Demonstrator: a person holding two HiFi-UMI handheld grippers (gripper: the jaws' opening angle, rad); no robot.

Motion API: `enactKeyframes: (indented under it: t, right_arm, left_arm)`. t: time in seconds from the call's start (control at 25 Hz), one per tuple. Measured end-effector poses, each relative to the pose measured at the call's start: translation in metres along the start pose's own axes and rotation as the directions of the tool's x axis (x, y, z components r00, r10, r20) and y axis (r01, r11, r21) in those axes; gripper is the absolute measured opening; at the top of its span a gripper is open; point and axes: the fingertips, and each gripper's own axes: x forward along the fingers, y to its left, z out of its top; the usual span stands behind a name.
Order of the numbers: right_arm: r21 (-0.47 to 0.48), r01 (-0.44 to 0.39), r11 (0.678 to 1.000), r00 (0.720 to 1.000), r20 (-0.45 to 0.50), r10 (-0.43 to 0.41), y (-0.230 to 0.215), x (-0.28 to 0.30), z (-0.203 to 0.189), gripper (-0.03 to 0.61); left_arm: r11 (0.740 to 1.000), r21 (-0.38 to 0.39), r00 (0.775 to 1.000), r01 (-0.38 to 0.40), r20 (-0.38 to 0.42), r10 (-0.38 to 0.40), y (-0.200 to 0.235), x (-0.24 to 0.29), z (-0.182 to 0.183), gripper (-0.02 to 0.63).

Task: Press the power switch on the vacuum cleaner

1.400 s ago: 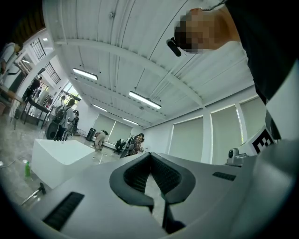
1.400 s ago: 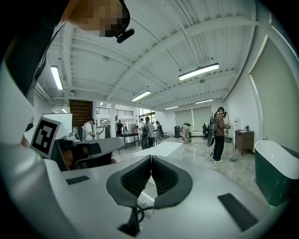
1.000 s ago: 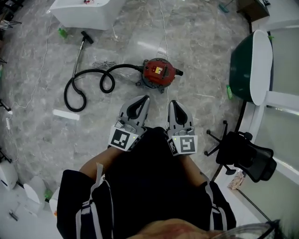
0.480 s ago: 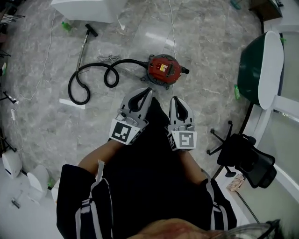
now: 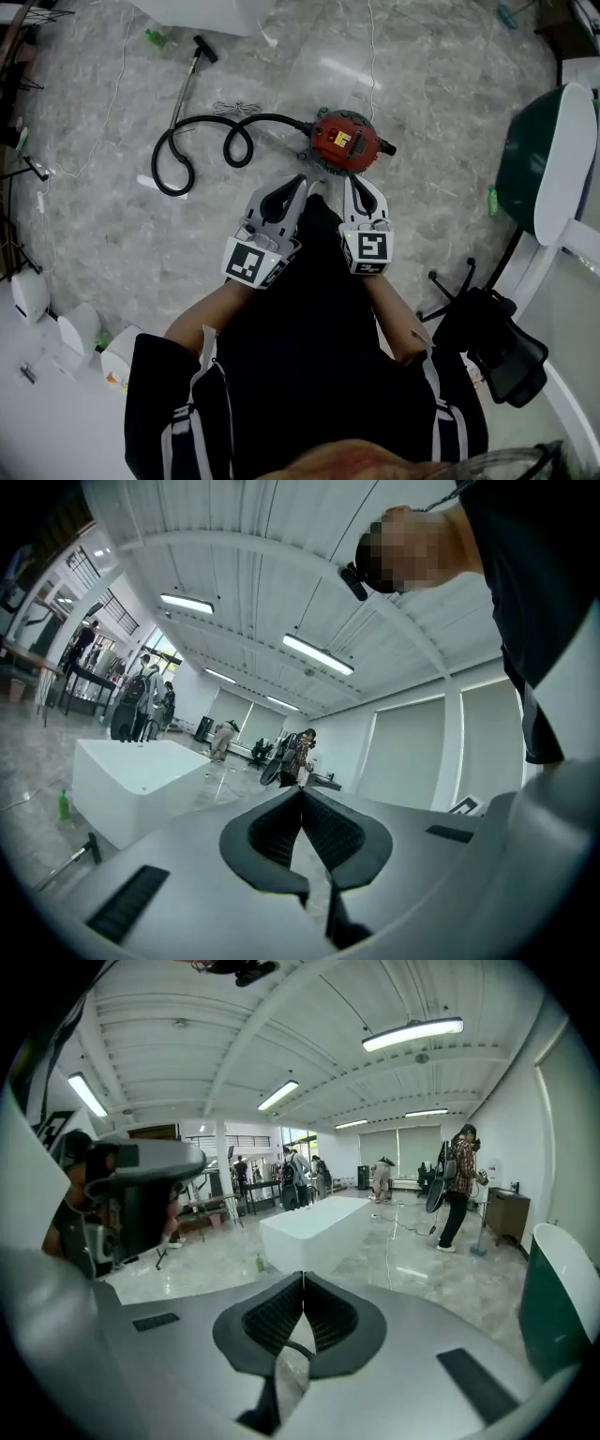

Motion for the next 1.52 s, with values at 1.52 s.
enactKeyframes:
  t: [1.52]
  right_arm:
    - [-0.358,-0.382,0.852,0.802,-0.587,0.112,-0.087,0.274,-0.271,0.017]
  left_arm:
    - [0.895,-0.141,0.906,-0.423,-0.050,0.420,0.082,-0.008,-0.082,0.018]
